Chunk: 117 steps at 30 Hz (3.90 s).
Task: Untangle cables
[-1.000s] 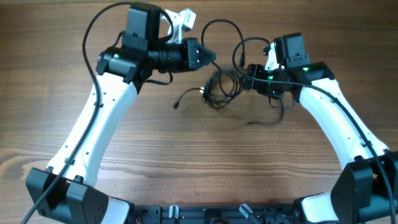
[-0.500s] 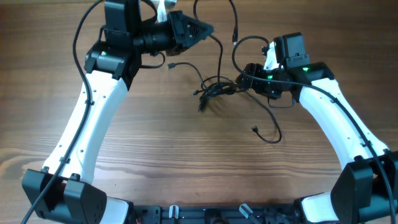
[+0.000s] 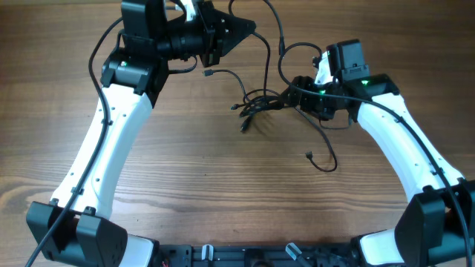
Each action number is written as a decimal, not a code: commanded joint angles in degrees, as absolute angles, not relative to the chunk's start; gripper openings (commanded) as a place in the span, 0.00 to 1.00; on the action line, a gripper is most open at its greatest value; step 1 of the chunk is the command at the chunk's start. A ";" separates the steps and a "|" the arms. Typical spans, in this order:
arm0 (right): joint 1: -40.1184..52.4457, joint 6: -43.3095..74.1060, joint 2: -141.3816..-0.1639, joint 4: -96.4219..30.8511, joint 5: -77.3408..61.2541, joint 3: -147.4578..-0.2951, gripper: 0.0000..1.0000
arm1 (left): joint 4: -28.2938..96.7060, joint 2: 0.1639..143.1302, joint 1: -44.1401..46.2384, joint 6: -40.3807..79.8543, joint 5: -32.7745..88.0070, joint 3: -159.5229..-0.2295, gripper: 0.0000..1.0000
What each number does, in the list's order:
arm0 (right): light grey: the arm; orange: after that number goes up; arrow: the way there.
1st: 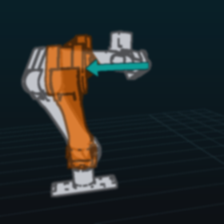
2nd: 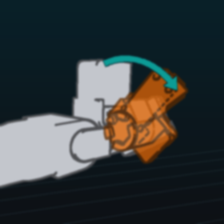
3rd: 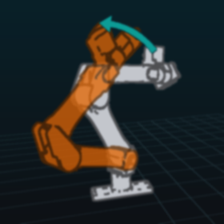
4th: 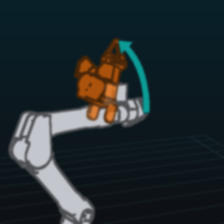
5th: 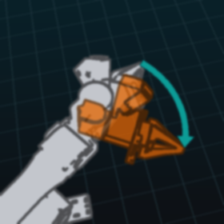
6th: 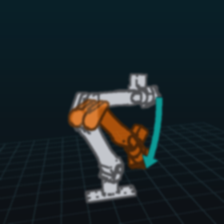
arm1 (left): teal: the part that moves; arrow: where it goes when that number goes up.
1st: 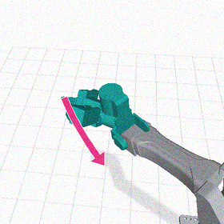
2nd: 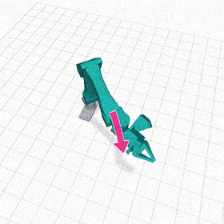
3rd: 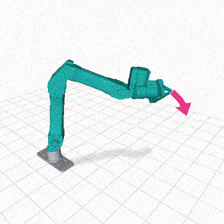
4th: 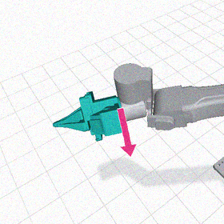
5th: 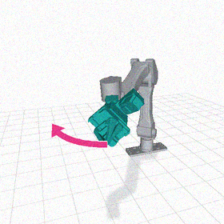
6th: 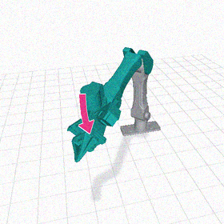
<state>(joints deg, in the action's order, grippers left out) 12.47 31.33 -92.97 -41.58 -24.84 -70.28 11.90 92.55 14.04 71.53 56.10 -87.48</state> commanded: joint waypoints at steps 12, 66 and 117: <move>16.32 36.42 -104.09 -32.80 -35.90 -70.76 0.69 | 11.33 91.39 13.65 72.27 57.63 -88.51 0.04; 21.69 42.39 -110.48 -27.44 -16.25 -67.85 0.04 | -30.48 79.59 -14.55 92.20 45.76 -88.53 0.04; 21.37 16.23 -104.16 -37.39 -26.02 -74.67 0.61 | 54.39 96.44 -3.49 0.45 25.67 -75.64 0.08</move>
